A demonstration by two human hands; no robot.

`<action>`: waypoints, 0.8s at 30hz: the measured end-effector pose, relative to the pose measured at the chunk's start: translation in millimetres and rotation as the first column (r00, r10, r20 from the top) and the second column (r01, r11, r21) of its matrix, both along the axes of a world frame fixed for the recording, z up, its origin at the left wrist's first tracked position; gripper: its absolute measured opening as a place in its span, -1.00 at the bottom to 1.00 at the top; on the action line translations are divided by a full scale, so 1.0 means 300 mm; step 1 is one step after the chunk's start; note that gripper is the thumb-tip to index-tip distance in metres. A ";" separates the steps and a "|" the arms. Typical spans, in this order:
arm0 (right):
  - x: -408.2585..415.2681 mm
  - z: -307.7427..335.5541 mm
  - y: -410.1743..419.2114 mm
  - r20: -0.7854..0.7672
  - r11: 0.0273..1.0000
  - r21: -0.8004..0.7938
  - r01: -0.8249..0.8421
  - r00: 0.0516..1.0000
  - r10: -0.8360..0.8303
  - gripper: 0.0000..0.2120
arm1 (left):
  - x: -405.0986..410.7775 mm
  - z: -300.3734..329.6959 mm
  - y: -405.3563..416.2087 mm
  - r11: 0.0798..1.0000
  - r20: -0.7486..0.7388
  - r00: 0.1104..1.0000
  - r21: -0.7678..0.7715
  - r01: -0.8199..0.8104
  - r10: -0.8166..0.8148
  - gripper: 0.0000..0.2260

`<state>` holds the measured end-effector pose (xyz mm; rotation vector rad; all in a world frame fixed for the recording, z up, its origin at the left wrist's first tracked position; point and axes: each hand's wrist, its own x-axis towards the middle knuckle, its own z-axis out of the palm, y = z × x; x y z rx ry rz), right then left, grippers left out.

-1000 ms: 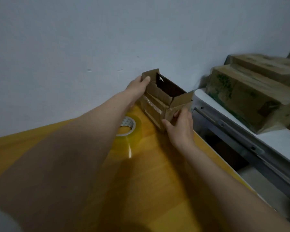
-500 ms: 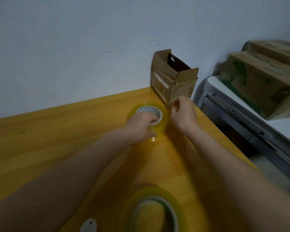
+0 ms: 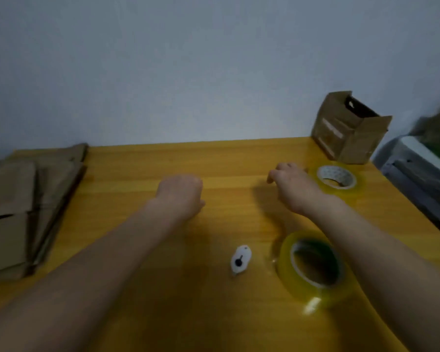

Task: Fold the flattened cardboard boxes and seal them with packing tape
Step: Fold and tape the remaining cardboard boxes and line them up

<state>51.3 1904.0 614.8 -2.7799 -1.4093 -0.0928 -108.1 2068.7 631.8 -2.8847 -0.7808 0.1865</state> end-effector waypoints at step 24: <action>-1.196 -0.088 0.892 -0.673 0.916 0.341 -0.209 0.627 0.393 -0.37 | -1.253 -0.144 0.613 0.535 0.323 0.437 -0.636 -0.556 0.839 0.11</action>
